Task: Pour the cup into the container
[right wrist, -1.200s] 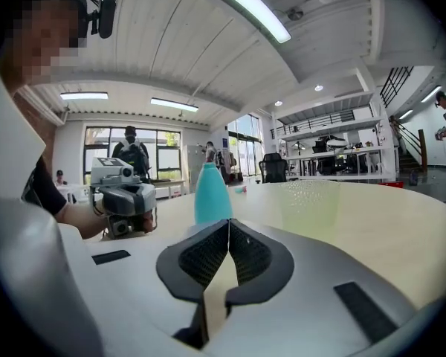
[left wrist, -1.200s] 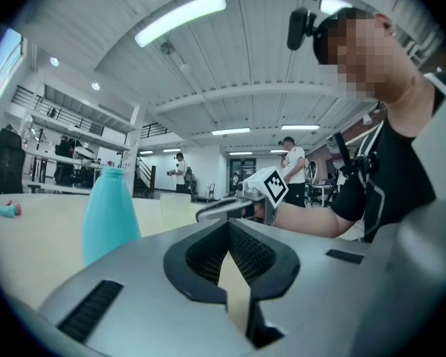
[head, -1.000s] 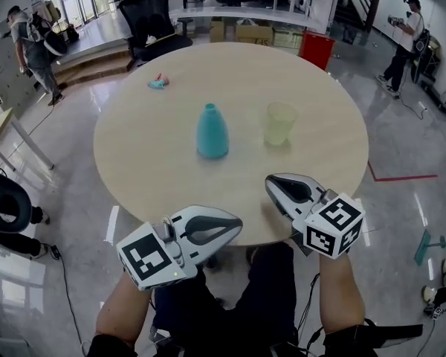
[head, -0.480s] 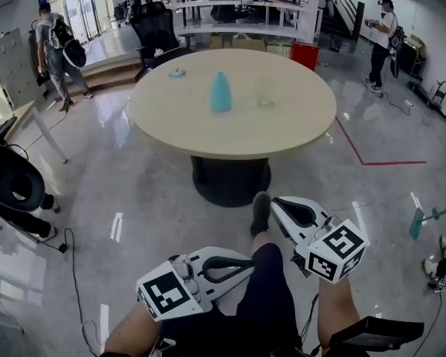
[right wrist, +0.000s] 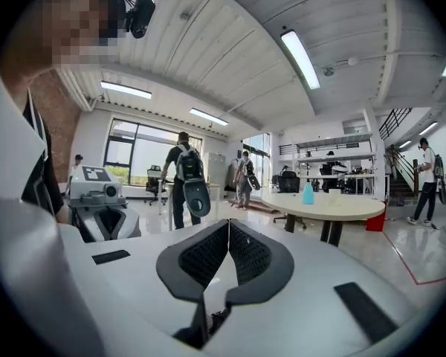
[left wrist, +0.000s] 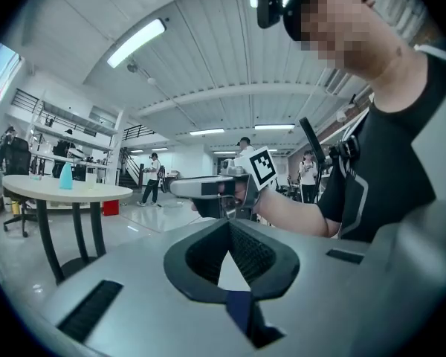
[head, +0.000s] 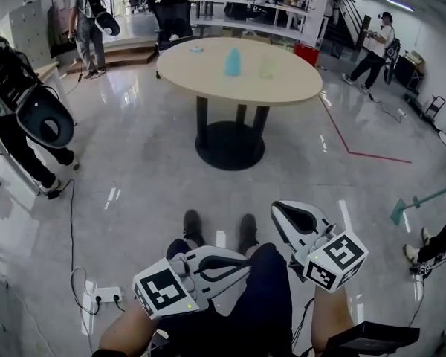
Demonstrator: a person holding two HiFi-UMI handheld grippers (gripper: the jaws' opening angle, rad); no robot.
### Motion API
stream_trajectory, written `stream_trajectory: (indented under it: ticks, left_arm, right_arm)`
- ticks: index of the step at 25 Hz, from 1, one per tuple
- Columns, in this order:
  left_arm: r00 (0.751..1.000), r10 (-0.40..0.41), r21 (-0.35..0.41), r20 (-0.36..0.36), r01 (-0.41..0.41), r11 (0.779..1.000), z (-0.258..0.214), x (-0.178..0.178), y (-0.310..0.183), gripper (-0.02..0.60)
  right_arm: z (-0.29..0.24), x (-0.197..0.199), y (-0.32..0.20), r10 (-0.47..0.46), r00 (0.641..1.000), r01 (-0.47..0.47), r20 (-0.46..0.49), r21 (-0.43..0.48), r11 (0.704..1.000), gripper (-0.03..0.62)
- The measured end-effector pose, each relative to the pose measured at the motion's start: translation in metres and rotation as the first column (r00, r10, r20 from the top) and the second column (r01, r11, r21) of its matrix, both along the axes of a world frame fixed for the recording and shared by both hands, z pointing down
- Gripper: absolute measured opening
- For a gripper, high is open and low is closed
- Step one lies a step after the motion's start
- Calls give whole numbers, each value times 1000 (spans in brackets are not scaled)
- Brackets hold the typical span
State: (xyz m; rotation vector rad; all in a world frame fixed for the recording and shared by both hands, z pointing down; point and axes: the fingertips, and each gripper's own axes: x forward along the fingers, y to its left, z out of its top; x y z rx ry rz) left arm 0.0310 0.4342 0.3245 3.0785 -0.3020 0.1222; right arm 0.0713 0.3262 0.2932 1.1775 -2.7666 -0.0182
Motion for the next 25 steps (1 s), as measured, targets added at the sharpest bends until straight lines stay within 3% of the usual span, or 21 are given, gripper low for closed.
stream_trajectory:
  ticks: [6, 11, 17, 25]
  left_arm:
    - [1000, 10, -8, -17, -10, 1000, -3, 20, 146, 0]
    - [1000, 18, -13, -1, -18, 1000, -9, 45, 228, 0]
    - [998, 58, 10, 10, -58, 998, -15, 68, 299, 0]
    - [999, 49, 22, 24, -49, 999, -12, 80, 367, 0]
  right_arm:
    - [-2, 23, 142, 17, 999, -17, 37, 5, 1000, 8]
    - [2, 50, 226, 47, 997, -46, 63, -24, 999, 8]
    - [-6, 85, 295, 108, 985, -106, 137, -22, 994, 6]
    - [-7, 104, 358, 133, 980, -133, 145, -12, 991, 5]
